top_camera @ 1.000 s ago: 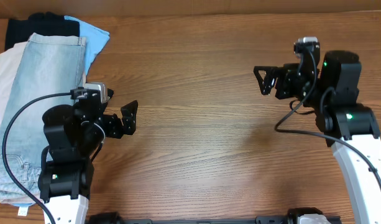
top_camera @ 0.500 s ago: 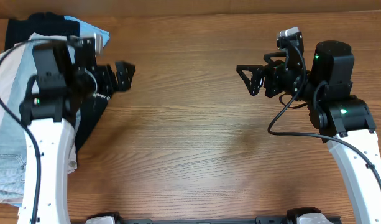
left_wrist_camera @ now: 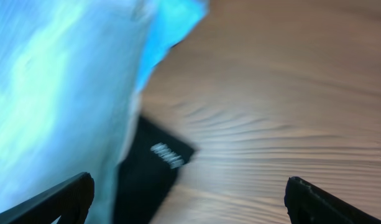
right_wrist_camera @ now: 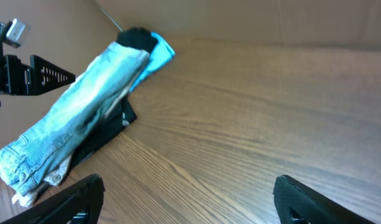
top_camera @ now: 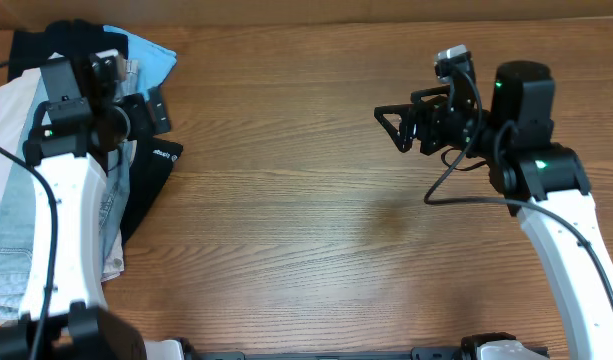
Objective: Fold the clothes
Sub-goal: 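Reach the left gripper to the denim shorts on the clothes stack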
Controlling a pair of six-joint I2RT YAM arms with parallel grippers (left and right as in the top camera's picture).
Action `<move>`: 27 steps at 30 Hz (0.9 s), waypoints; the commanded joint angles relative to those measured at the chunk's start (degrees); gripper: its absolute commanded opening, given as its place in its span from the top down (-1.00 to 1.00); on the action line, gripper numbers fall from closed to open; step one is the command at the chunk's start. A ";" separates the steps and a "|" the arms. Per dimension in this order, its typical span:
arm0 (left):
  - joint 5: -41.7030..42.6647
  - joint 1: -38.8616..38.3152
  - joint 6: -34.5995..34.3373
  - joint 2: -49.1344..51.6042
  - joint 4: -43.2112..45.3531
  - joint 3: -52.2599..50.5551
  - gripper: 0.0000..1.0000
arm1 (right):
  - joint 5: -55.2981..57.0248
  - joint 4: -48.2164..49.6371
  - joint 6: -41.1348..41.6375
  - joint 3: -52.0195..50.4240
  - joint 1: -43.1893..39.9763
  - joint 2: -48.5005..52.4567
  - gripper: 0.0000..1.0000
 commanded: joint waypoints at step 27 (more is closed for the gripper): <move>-20.20 4.98 11.93 14.84 -3.48 -0.15 -0.19 | -0.42 -0.79 0.26 1.92 0.96 7.61 -0.66</move>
